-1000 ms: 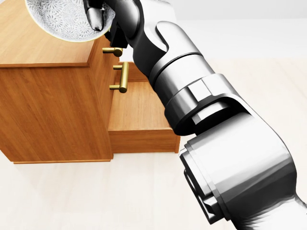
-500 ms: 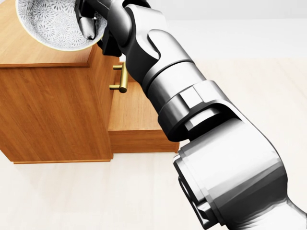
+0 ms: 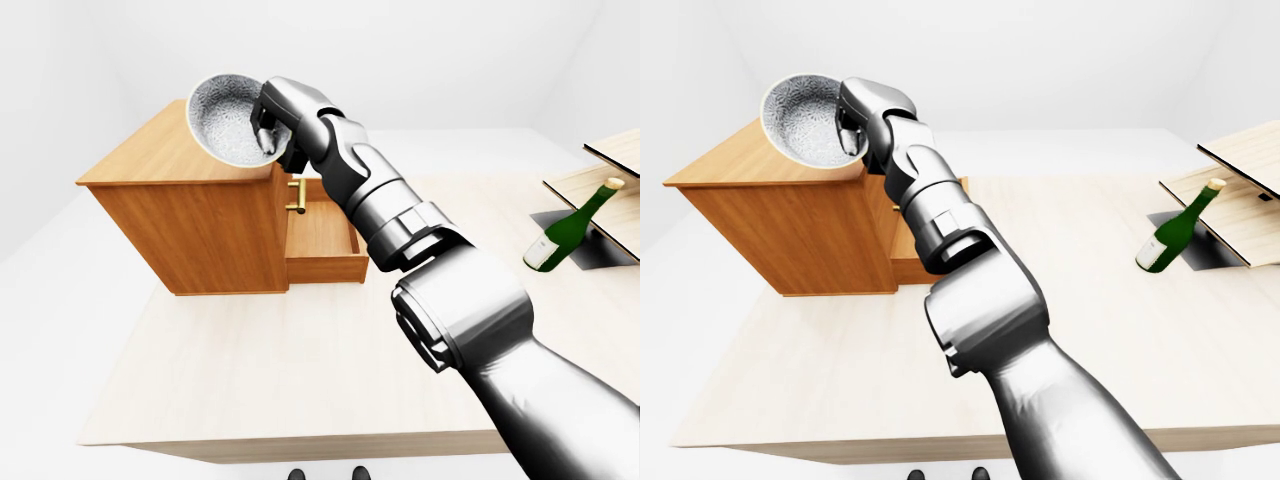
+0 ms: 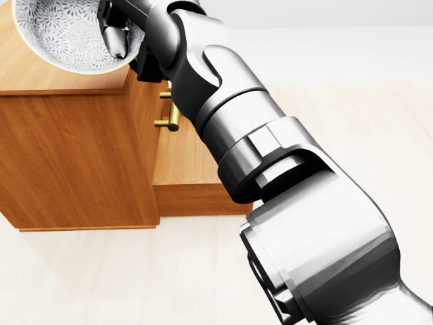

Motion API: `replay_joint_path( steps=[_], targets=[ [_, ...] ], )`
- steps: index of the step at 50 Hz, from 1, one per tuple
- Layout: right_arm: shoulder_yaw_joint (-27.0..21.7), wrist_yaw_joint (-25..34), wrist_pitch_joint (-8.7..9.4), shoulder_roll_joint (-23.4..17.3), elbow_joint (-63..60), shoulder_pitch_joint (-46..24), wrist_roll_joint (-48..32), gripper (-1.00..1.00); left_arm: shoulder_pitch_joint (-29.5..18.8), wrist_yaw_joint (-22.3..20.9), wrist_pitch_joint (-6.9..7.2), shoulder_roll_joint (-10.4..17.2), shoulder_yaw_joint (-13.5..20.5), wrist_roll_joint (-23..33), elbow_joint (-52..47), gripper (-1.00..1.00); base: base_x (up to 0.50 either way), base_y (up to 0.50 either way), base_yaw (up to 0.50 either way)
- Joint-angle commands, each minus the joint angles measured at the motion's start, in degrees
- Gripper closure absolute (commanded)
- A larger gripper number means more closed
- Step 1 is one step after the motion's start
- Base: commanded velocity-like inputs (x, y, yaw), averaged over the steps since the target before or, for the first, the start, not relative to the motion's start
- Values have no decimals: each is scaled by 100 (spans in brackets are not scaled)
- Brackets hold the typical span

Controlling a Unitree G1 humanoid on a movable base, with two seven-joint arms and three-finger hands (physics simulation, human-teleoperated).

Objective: Put the bowl on top of the cabinet.

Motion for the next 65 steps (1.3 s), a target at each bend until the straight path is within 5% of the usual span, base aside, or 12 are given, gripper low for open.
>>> replay_joint_path(
  steps=[1,11,12,13,14,15,65],
  targets=[
    [-203,-377,-1,-25,56,-33,594,100,9,24,0,24,27,-57,-25,-100,0,0,0],
    [-201,-404,-1,-29,54,-42,619,100,12,27,0,40,38,-75,-11,-100,0,0,0],
    [-205,-410,-1,-31,57,-39,623,78,18,19,0,33,26,-58,-7,-100,0,0,0],
    [-205,-410,-1,-32,57,-38,625,33,15,21,0,35,24,-59,-5,-100,0,0,0],
    [-206,-414,-1,-34,56,-39,627,-91,12,29,0,38,24,-67,-11,-100,0,0,0],
    [-207,-415,-1,-35,57,-40,629,-100,10,33,0,41,27,-75,-14,-100,0,0,0],
    [-334,20,-1,-268,-94,-841,1006,-100,27,26,0,26,-1,-58,-28,-100,0,0,0]
  ],
)
